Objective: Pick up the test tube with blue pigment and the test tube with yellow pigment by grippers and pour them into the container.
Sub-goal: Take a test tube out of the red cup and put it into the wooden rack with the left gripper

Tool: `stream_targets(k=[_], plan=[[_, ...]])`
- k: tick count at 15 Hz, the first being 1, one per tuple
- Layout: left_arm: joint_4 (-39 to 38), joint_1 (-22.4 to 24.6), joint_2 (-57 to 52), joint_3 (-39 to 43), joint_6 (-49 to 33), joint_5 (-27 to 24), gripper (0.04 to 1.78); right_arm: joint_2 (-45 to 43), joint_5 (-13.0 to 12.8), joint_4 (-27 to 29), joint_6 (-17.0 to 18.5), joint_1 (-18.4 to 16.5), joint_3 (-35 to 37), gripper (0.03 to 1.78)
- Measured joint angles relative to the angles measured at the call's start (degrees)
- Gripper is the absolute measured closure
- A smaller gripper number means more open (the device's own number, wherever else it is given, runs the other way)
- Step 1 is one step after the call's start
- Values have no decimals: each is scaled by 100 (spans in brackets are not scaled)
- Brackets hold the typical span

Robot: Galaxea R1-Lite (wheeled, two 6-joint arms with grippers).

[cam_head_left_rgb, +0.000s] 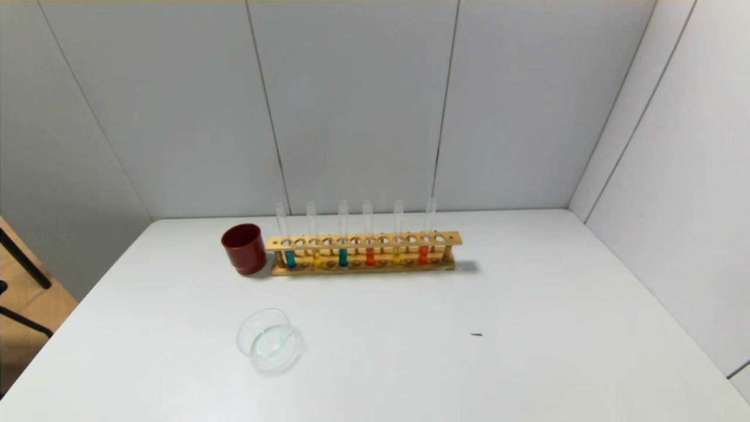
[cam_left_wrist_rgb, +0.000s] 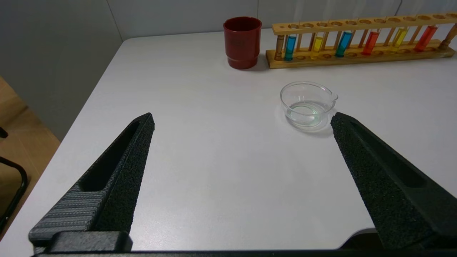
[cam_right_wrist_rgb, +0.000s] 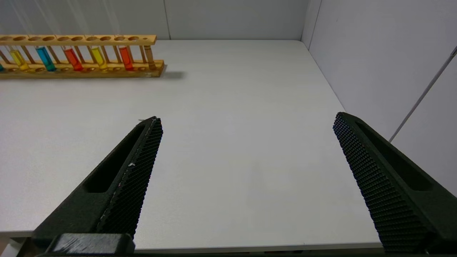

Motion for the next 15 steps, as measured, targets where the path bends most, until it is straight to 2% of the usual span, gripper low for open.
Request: stream_targets(k=[3,8,12,15], plan=[[119,0,0,-241,-33,-99,7,0,2,0,0,-2,0,6],[1243,0,284,-1562,-11,-674,7,0,0,0,0,-2,0,6],[1286,-90,1526,-2566,-2,-753,7,0,2,0,0,-2,0,6],[939,-145,2857,-3249,0,-762,7,0,0,0,0,-2,0,6]])
